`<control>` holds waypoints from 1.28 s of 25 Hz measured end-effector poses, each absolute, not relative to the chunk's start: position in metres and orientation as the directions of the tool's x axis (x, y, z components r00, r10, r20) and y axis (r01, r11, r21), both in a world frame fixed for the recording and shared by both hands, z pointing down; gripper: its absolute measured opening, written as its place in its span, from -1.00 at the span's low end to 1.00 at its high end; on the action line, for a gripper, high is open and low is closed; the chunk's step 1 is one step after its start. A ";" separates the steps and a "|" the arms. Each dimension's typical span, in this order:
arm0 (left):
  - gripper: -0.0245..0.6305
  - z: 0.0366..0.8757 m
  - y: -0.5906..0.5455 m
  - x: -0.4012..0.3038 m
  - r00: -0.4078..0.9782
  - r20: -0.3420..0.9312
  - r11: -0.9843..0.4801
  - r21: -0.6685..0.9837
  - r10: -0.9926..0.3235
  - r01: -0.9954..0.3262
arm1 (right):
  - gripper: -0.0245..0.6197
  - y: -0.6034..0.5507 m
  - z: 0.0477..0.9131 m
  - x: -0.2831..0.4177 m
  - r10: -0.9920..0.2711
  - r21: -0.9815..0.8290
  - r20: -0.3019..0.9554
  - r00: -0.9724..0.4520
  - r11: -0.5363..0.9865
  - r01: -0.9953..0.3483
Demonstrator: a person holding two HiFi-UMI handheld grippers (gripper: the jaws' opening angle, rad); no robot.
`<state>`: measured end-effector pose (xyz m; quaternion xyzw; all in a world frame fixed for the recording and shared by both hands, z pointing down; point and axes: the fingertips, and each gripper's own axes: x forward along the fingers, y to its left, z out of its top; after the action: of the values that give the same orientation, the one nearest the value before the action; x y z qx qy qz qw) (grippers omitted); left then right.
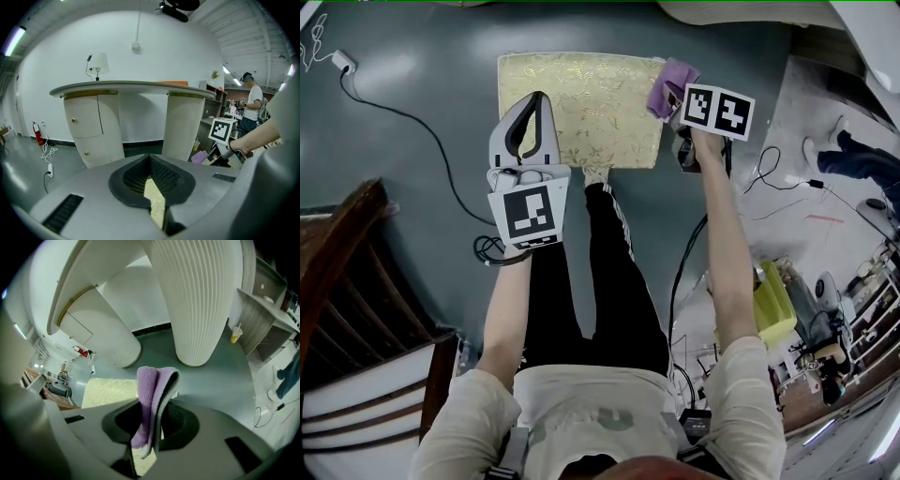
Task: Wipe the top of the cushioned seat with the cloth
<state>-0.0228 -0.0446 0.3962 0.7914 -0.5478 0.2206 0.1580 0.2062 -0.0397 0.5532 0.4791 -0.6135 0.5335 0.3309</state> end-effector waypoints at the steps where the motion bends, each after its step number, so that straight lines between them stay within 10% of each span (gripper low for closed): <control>1: -0.91 0.395 -0.044 -0.025 0.299 0.518 -0.345 0.009 -0.801 -0.939 | -0.64 -0.040 0.550 0.203 -0.242 -0.340 0.915 -0.324 -0.027 -0.940; 12: -0.91 0.379 -0.035 -0.070 0.225 0.500 -0.268 -0.014 -0.836 -0.963 | -0.64 -0.060 0.426 0.090 -0.449 -0.532 0.708 -0.544 0.168 -0.830; 32: -0.91 0.376 0.004 -0.165 0.082 0.524 -0.129 -0.054 -0.848 -0.990 | -0.64 0.008 0.451 -0.128 -0.274 -0.637 0.650 -0.709 0.313 -0.705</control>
<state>-0.1649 0.0036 0.3758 0.7177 -0.6403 0.2217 0.1604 -0.1281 0.0078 0.4510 0.3135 -0.7804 0.4953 0.2175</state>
